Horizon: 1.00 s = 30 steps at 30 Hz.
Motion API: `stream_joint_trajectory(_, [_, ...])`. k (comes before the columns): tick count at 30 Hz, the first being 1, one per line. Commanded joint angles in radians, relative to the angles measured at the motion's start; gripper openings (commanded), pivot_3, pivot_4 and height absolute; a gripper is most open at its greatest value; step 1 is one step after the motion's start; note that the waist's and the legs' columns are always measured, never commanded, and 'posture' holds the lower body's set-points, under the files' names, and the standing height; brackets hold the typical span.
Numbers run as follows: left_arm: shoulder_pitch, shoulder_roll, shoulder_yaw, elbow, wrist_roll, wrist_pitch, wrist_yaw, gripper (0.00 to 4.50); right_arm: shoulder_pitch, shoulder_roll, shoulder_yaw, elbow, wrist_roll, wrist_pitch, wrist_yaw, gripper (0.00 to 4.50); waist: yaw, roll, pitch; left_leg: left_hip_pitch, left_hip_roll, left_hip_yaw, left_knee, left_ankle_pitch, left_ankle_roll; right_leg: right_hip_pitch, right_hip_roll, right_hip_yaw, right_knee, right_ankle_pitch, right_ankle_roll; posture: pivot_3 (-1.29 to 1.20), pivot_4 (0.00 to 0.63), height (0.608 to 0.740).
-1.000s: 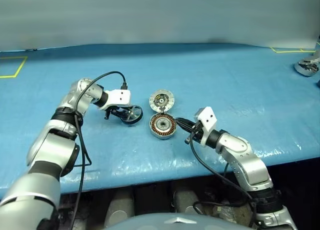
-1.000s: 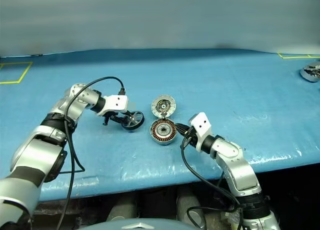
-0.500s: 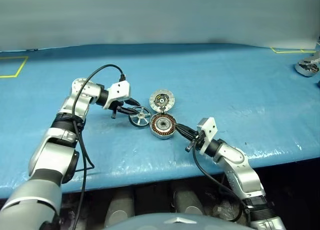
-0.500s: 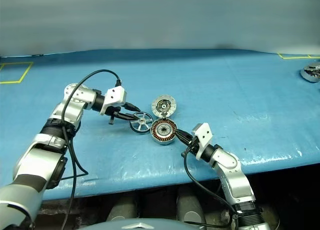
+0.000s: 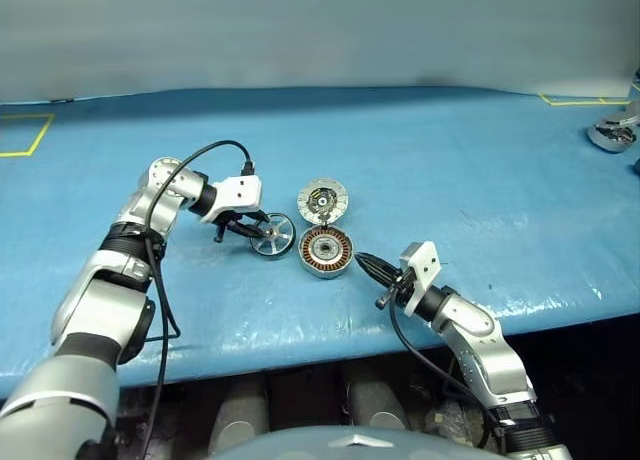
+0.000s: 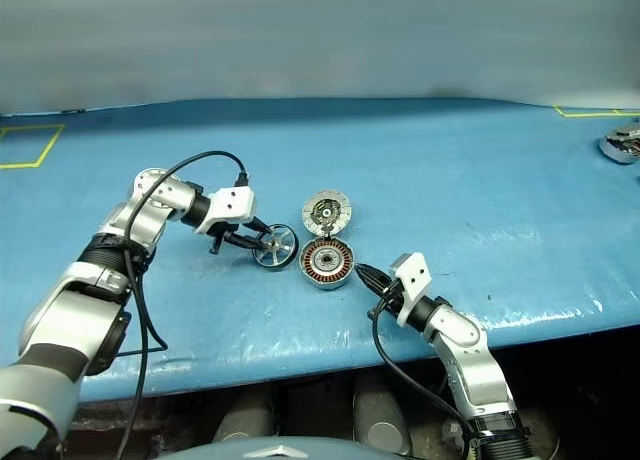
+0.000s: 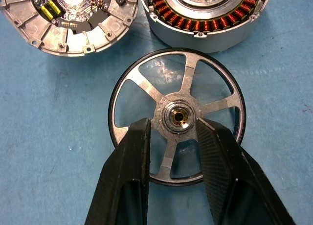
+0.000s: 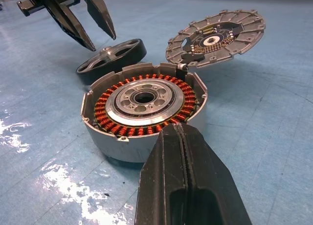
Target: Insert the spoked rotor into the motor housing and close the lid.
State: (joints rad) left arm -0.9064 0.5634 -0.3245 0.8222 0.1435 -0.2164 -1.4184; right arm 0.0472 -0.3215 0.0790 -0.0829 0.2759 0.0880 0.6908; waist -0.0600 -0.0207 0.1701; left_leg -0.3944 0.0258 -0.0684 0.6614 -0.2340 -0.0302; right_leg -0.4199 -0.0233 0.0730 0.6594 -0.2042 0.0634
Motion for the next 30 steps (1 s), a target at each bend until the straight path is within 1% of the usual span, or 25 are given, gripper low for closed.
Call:
stream_joint_trajectory(1, [-0.062, 0.017, -0.002, 0.017, 0.024, -0.049, 0.012, 1.49, -0.014, -0.004, -0.008, -0.023, 0.000, -0.018, -0.001, 0.00, 0.001, 0.000, 0.000, 0.000, 0.000, 0.000, 0.000, 0.000, 0.000, 0.000, 0.000, 0.000, 0.000, 0.000, 0.000, 0.00, 0.150, 0.740])
stream_joint_trajectory(5, [-0.086, 0.008, -0.007, 0.044, 0.043, -0.089, 0.031, 1.49, -0.029, -0.004, -0.003, -0.020, -0.002, -0.009, 0.001, 0.00, 0.000, 0.000, 0.000, 0.000, 0.000, 0.000, 0.000, 0.000, 0.000, 0.000, 0.000, 0.000, 0.000, 0.000, 0.000, 0.00, 0.150, 0.740])
stream_joint_trajectory(9, [-0.128, 0.005, -0.022, 0.079, 0.080, -0.053, 0.040, 1.49, -0.046, -0.008, -0.003, -0.018, -0.001, 0.005, 0.002, 0.00, 0.000, 0.000, 0.000, 0.000, 0.000, 0.000, 0.000, 0.000, 0.000, 0.000, 0.000, 0.000, 0.000, 0.000, 0.000, 0.00, 0.150, 0.740])
stream_joint_trajectory(12, [-0.193, 0.022, -0.077, 0.091, 0.147, 0.005, -0.012, 1.49, -0.045, -0.029, -0.004, -0.036, 0.004, 0.030, 0.017, 0.00, 0.000, 0.000, 0.000, -0.001, 0.000, 0.000, 0.000, 0.000, 0.000, 0.000, 0.000, 0.000, 0.000, 0.000, 0.000, 0.00, 0.150, 0.740])
stream_joint_trajectory(15, [-0.259, 0.020, -0.115, 0.082, 0.183, 0.059, -0.074, 1.49, -0.041, -0.064, -0.008, -0.057, 0.016, 0.062, 0.040, 0.00, 0.000, -0.001, 0.001, -0.002, 0.000, 0.000, 0.000, 0.000, 0.000, -0.001, 0.000, 0.000, -0.001, 0.000, 0.000, 0.00, 0.150, 0.740])
stream_joint_trajectory(18, [-0.301, 0.005, -0.142, 0.055, 0.223, 0.066, -0.058, 2.03, -0.047, -0.103, -0.005, -0.064, 0.015, 0.091, 0.063, 0.00, 0.000, -0.001, 0.001, -0.002, 0.000, 0.000, -0.001, 0.000, 0.000, -0.001, 0.000, 0.000, -0.002, 0.000, 0.000, 0.00, 0.150, 0.740])
stream_joint_trajectory(19, [-0.310, -0.003, -0.157, 0.039, 0.241, 0.082, -0.063, 2.03, -0.054, -0.118, -0.007, -0.067, 0.016, 0.100, 0.073, 0.00, 0.000, -0.001, 0.001, -0.002, 0.000, 0.000, -0.001, 0.000, 0.000, -0.001, 0.000, 0.000, -0.002, 0.000, 0.000, 0.00, 0.150, 0.740])
stream_joint_trajectory(24, [-0.298, -0.039, -0.177, -0.024, 0.260, 0.160, -0.076, 2.03, -0.084, -0.156, -0.012, -0.070, 0.019, 0.122, 0.096, 0.00, -0.003, -0.001, 0.002, -0.002, 0.000, 0.000, -0.001, 0.000, 0.000, -0.002, 0.000, 0.000, -0.001, -0.001, 0.000, 0.00, 0.150, 0.740])
stream_joint_trajectory(27, [-0.285, -0.039, -0.200, -0.053, 0.294, 0.196, -0.051, 2.03, -0.096, -0.157, -0.011, -0.074, 0.018, 0.132, 0.094, 0.00, -0.007, -0.001, 0.002, -0.003, 0.000, 0.000, -0.002, 0.000, 0.000, -0.003, 0.000, 0.000, -0.001, -0.001, 0.000, 0.00, 0.150, 0.740])
stream_joint_trajectory(30, [-0.269, -0.046, -0.196, -0.081, 0.293, 0.262, -0.051, 2.03, -0.093, -0.153, -0.006, -0.082, 0.013, 0.134, 0.090, 0.00, -0.006, -0.001, 0.002, -0.003, 0.000, 0.000, -0.003, 0.000, 0.000, -0.004, 0.000, 0.000, -0.001, -0.001, -0.001, 0.00, 0.150, 0.740])
